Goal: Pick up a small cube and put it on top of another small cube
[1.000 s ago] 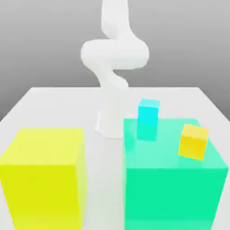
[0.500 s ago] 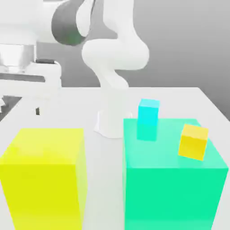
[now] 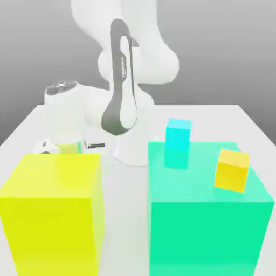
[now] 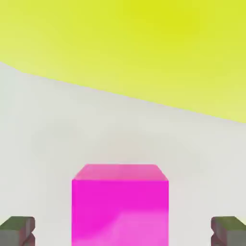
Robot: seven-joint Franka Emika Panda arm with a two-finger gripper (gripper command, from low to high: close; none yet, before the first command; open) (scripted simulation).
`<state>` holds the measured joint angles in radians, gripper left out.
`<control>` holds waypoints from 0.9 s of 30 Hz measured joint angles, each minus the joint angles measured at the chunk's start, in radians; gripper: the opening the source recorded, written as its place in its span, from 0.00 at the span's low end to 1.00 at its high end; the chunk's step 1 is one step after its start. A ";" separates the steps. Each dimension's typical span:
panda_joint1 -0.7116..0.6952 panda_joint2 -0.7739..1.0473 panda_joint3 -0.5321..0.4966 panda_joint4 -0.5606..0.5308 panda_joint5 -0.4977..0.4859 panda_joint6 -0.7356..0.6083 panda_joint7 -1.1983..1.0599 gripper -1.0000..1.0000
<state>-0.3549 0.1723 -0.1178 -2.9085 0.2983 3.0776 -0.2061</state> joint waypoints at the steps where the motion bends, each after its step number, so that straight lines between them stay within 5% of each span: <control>1: -0.055 0.036 0.057 0.007 0.013 0.030 -0.011 0.50; 2: -0.093 0.064 0.096 0.012 0.019 0.054 -0.017 0.00; 10: -0.081 0.044 0.081 0.008 0.004 0.036 -0.004 0.00; 17: -0.030 -0.201 -0.056 -0.043 -0.311 -0.155 0.223 0.00; 27: -0.199 -0.109 -0.156 0.219 -0.379 -0.286 0.530 0.00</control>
<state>-0.5542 0.0635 -0.2738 -2.6894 -0.0803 2.7913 0.3237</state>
